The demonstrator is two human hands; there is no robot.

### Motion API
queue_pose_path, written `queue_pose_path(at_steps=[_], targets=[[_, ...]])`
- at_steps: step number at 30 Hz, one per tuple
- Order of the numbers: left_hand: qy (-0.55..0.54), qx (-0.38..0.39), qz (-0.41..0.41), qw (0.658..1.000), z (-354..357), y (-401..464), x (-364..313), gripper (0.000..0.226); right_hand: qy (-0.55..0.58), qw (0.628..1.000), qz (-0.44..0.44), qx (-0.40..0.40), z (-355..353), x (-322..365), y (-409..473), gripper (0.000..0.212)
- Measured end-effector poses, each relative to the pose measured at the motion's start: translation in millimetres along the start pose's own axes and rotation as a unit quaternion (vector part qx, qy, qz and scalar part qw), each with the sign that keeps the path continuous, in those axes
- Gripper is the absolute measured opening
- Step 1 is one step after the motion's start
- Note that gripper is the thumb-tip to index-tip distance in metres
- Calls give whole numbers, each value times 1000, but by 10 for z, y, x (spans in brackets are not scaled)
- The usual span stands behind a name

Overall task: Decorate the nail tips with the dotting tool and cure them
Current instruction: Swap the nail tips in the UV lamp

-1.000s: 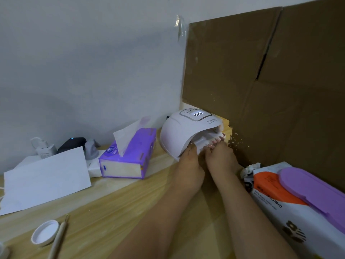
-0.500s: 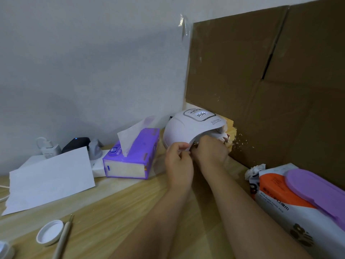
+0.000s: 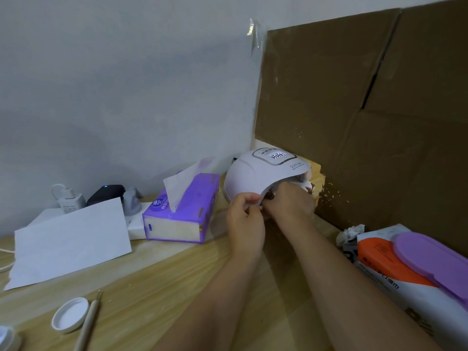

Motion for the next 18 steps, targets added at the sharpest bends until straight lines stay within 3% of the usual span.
queue_pose_path(at_steps=[3,13,18], targets=[[-4,-7,4,1000,-12,-7,-7,39,-11,999,33,18,26,-104,2,5],[-20,7,-20,1000,19,-24,29,41,-17,1000,23,10,5,-16,63,24],[-16,8,-28,999,20,-13,41,40,-17,1000,-17,9,46,4,-103,12]])
Point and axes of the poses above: each hand's wrist, its own y-axis towards the middle knuckle, its own z-axis out of the palm, x = y × z, the point moved 8 cm from there along y, towards the middle knuckle, and after that the axes turned 5 degrees about x, right-handed, at the moved point
